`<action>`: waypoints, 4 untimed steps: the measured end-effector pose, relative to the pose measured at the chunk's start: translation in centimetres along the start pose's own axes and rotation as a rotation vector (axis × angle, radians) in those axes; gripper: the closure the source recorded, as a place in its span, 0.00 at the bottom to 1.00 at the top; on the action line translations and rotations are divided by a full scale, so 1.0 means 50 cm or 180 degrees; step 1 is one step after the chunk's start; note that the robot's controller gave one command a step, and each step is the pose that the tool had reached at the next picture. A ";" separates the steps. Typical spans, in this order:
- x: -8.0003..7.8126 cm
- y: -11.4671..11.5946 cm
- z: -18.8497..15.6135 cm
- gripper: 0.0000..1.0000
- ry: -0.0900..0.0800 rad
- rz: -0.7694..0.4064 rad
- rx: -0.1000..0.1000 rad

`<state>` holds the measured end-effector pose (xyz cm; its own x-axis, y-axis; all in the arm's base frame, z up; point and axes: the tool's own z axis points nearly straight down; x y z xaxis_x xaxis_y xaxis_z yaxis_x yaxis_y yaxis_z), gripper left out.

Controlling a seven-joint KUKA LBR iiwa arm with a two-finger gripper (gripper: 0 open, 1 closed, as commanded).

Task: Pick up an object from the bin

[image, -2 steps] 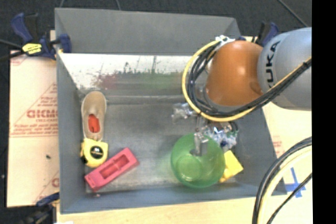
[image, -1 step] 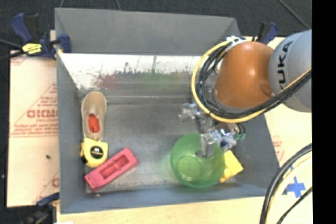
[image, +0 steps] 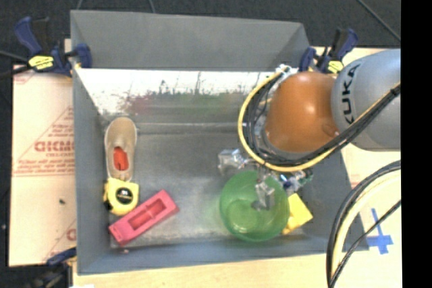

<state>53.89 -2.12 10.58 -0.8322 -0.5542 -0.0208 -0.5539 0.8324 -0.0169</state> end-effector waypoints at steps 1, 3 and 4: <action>0.008 -0.007 0.036 0.00 0.0010 -0.0303 -0.0009; 0.005 -0.025 0.027 0.00 -0.0005 -0.0269 -0.0006; -0.022 -0.048 0.025 1.00 -0.0015 -0.1058 0.0002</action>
Offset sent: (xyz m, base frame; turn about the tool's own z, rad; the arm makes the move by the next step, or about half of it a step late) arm 0.0331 -0.0211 -0.0358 -0.3409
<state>56.16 -3.53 9.38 -0.6057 -0.7955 -0.0186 -0.7951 0.6060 -0.0240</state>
